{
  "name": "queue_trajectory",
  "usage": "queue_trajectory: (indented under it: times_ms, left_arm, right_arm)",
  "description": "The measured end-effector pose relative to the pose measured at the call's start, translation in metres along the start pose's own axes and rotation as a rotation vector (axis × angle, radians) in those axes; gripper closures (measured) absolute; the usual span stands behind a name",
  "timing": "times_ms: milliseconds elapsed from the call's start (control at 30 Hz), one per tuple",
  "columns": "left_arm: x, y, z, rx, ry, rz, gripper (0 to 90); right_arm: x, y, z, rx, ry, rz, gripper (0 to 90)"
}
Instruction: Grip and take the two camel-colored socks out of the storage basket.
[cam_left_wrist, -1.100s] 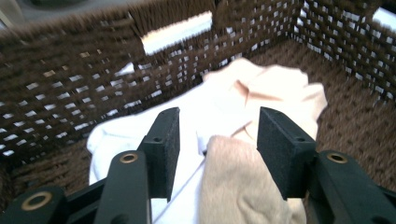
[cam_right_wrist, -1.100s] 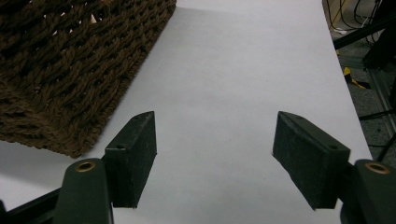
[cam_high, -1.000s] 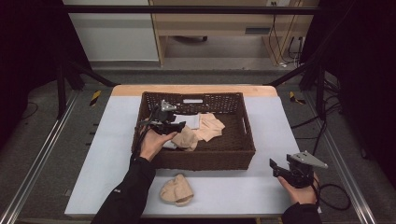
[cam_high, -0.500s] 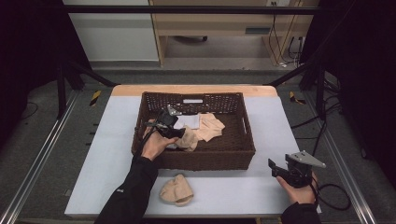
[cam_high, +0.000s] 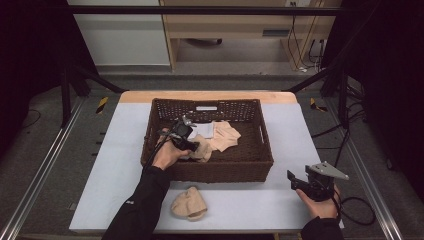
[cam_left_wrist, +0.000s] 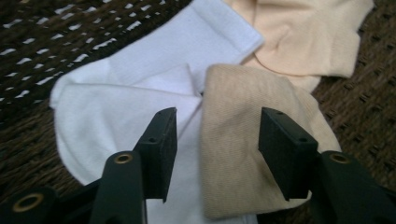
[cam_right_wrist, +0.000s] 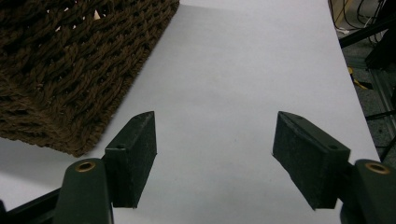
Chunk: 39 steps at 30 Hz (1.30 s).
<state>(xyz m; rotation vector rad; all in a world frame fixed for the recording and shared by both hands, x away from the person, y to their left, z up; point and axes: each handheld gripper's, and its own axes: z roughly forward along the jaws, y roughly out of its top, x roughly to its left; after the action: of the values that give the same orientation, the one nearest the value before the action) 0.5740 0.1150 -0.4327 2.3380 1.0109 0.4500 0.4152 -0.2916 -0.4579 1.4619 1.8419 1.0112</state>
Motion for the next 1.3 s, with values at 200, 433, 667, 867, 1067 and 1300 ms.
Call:
queue_trajectory:
  times_ms: [200,433,667,867,1067,1300]
  left_arm:
    - [0.001,-0.001,0.002,0.055,-0.012,-0.032,64.2]
    - [0.000,0.000,0.000,0.074,-0.039,-0.051,85.0]
    - [0.000,0.003,-0.010,-0.026,-0.045,-0.056,86.2]
    - [0.004,0.001,-0.027,-0.190,-0.038,-0.077,86.3]
    - [0.004,-0.001,-0.038,-0.309,-0.043,-0.096,86.4]
    - [0.008,0.000,-0.058,-0.456,-0.065,-0.138,86.4]
  right_arm:
    - [0.000,0.000,0.000,0.001,0.001,0.000,30.4]
    - [0.000,0.000,0.000,-0.001,-0.001,0.000,30.6]
    - [-0.001,0.000,-0.001,-0.005,-0.002,-0.002,30.7]
    - [-0.002,0.000,-0.002,-0.008,-0.005,0.005,30.7]
    - [-0.002,0.000,-0.003,-0.017,-0.008,0.004,30.8]
    - [-0.005,0.000,-0.005,-0.021,-0.013,0.013,30.8]
